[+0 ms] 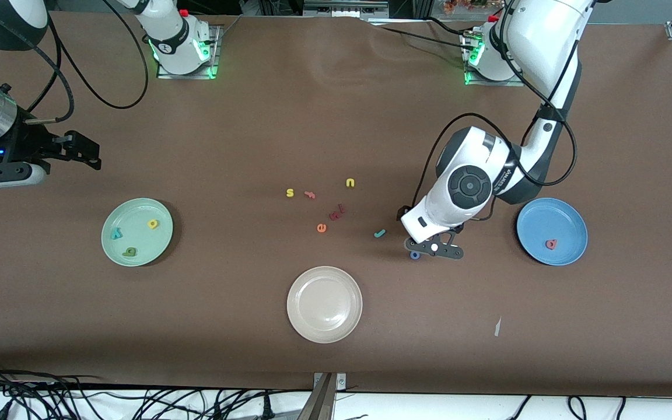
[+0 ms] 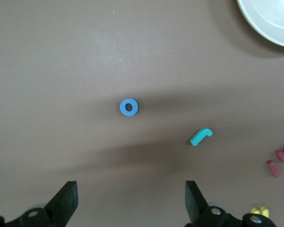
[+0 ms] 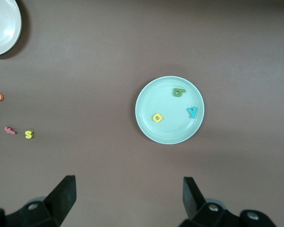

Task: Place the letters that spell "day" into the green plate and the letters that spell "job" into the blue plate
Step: 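Lower the left gripper onto the teal r and close on it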

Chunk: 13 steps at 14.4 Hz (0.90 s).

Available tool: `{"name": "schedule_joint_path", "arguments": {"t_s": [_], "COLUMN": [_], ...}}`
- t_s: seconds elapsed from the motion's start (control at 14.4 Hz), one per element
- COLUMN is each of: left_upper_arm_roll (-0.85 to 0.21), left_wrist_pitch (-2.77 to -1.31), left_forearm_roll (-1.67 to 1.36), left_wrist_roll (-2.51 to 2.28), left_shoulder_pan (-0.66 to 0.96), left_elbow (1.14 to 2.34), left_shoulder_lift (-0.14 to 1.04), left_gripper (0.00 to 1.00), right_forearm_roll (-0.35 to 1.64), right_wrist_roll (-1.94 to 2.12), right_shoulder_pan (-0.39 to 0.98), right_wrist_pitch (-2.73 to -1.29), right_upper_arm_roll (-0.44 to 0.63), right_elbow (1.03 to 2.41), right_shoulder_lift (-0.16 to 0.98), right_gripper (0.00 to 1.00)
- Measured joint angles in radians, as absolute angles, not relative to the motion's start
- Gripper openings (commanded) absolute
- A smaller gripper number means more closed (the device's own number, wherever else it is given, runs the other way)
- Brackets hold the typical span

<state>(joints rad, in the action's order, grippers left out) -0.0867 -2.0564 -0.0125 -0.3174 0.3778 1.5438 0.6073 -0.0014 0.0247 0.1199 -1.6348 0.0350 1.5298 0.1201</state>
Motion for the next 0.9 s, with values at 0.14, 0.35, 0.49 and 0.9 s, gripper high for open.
{"name": "schedule_joint_path", "arguments": {"t_s": [0.14, 0.35, 0.49, 0.9], "left_upper_arm_roll": [-0.087, -0.078, -0.071, -0.082], "left_wrist_pitch": [-2.061, -2.064, -2.067, -2.301], "left_forearm_roll": [-0.012, -0.012, -0.012, -0.014], "left_wrist_roll": [-0.351, -0.340, -0.341, -0.527], "left_shoulder_pan": [0.403, 0.401, 0.393, 0.400], "left_elbow": [1.539, 1.525, 1.523, 1.523], "left_shoulder_lift": [0.615, 0.624, 0.637, 0.728], "left_gripper": [1.00, 1.00, 1.00, 1.00], "right_forearm_roll": [-0.001, -0.001, -0.001, -0.001], "right_wrist_roll": [0.025, 0.025, 0.025, 0.025], "right_shoulder_pan": [0.120, 0.120, 0.120, 0.120], "right_wrist_pitch": [-1.635, -1.635, -1.635, -1.634], "right_upper_arm_roll": [0.035, 0.035, 0.035, 0.035], "right_elbow": [1.530, 1.530, 1.530, 1.530], "right_shoulder_lift": [0.120, 0.120, 0.120, 0.120], "right_gripper": [1.00, 1.00, 1.00, 1.00]}}
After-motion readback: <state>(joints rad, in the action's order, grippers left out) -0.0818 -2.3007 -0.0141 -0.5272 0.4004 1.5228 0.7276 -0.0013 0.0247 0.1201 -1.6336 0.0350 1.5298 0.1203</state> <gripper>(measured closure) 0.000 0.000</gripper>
